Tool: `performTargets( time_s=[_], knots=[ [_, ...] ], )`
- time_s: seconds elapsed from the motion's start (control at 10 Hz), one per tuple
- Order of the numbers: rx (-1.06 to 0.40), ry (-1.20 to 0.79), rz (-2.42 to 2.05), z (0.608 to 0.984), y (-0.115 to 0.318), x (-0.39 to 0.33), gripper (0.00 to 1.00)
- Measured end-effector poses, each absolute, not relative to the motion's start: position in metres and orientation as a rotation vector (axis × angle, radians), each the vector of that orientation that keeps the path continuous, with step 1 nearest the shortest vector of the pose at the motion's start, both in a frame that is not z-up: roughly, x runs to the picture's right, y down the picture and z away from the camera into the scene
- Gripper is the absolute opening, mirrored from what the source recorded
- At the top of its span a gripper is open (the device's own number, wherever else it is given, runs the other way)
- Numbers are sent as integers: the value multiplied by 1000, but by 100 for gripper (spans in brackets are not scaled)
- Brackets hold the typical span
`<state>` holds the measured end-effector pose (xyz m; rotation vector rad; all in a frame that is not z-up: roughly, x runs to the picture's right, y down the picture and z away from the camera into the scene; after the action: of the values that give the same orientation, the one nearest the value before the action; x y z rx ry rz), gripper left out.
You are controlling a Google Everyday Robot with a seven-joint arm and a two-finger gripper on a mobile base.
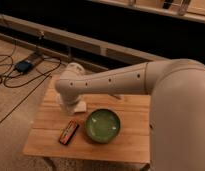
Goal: Place the ceramic cup in the ceramic bowl
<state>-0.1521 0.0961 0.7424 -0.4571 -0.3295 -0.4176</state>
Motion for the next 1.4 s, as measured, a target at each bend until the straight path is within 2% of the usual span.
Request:
performTargets(
  time_s=[0.1, 0.3, 0.8, 1.3, 1.4],
  knots=[
    [-448, -260, -299, 729, 102, -72, 0],
    [-445, -215, -232, 719, 113, -27, 0],
    [-466, -199, -189, 723, 154, -7, 0],
    [-454, -182, -177, 734, 165, -4, 1],
    [-452, -168, -166, 738, 164, 1, 7]
  ],
)
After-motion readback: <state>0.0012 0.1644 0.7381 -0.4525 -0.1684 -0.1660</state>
